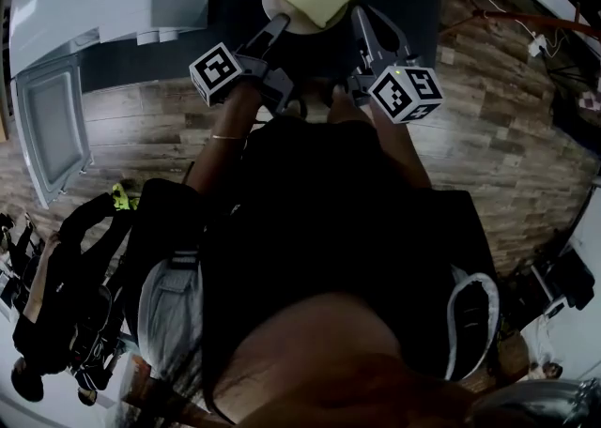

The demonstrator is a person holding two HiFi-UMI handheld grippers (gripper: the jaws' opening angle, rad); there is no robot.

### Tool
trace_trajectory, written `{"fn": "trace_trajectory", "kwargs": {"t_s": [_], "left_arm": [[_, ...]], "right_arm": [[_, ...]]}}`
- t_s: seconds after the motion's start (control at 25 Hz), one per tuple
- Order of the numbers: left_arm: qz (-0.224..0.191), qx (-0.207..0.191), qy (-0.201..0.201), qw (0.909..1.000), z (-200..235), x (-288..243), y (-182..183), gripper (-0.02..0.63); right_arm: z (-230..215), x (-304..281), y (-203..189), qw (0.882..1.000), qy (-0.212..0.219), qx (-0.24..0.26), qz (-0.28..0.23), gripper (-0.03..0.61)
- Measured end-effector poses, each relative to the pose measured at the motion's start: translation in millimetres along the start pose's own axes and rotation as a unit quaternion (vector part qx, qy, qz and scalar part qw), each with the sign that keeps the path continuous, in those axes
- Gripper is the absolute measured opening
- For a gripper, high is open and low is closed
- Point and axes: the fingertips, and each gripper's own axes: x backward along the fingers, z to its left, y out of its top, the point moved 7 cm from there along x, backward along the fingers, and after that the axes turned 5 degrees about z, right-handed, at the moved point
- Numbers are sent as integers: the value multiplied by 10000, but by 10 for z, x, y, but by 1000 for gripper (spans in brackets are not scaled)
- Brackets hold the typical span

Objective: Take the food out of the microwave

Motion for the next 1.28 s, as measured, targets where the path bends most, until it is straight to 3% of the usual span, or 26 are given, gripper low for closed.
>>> {"fn": "trace_trajectory", "kwargs": {"t_s": [0.2, 1.28], "left_arm": [[-23, -135, 369, 9992, 137, 53, 86, 15], [-74, -353, 1071, 9936, 355, -39, 220, 17]], "right_arm": [[-34, 107, 2, 9998, -30, -207, -59, 0], [-148, 286, 43, 9983, -153, -496, -249, 0]]}}
